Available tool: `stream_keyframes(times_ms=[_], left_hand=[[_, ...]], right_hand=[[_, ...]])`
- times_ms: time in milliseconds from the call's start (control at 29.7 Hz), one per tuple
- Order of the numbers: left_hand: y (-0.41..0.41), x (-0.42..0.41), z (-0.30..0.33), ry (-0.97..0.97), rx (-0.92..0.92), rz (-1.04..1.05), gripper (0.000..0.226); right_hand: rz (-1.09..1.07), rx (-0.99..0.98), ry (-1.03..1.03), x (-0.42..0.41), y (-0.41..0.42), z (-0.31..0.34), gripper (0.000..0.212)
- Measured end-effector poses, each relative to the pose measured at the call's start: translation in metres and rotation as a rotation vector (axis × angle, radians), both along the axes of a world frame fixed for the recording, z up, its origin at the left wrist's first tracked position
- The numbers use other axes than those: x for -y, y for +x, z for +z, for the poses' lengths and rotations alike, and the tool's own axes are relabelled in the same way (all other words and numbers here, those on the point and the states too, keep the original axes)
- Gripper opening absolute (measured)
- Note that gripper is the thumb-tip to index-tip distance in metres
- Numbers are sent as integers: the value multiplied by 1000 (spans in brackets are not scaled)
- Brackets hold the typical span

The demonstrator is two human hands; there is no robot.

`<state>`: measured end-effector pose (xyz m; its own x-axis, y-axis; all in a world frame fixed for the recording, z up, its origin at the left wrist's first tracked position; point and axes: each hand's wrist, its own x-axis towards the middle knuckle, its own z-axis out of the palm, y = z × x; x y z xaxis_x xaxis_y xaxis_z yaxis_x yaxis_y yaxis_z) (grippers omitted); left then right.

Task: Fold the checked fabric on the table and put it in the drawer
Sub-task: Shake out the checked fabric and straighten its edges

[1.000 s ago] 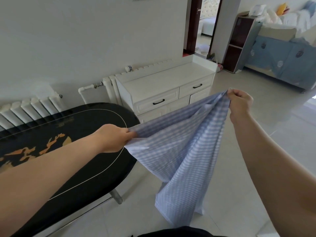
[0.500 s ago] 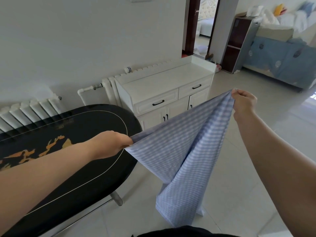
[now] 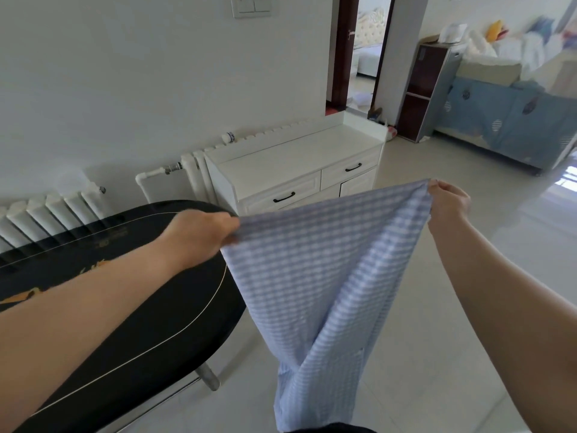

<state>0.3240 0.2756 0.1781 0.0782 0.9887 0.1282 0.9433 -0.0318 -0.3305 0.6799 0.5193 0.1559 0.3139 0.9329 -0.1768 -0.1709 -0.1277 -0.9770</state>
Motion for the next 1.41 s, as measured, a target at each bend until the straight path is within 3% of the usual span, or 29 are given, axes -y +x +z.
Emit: stream_keyframes(times_ms=[101, 202, 370, 471, 572, 639, 774, 908, 1009, 1211, 1413], left_hand=[[-14, -22, 24, 240, 31, 98, 24], [-11, -47, 54, 469, 178, 52, 18], [-21, -63, 73, 375, 205, -137, 23], [-28, -59, 63, 337, 246, -147, 34], [-28, -58, 54, 301, 38, -172, 37], [-38, -62, 64, 362, -114, -112, 35], [-58, -73, 91, 552, -106, 7, 36], [-61, -66, 65, 320, -138, -132, 32], [-66, -65, 53, 317, -104, 2, 33], [-64, -73, 58, 280, 83, 189, 38], [-51, -70, 57, 410, 211, 132, 32]], right_hand=[[-67, -94, 66, 3, -5, 5, 13], [-128, -211, 80, 0, -3, 6, 11], [-98, -187, 11, 2, 15, -5, 4], [-78, -193, 88, -1, 24, 13, 12], [-73, -134, 243, -8, 20, 39, 15], [-30, -40, 282, -8, 8, 41, 19], [64, -52, 170, 0, -6, 18, 21], [-21, 72, 370, -4, -4, 39, 19], [0, 184, 517, -5, -7, 59, 8], [-7, 253, 562, -11, -10, 67, 16], [-19, 330, 536, -15, 0, 64, 15]])
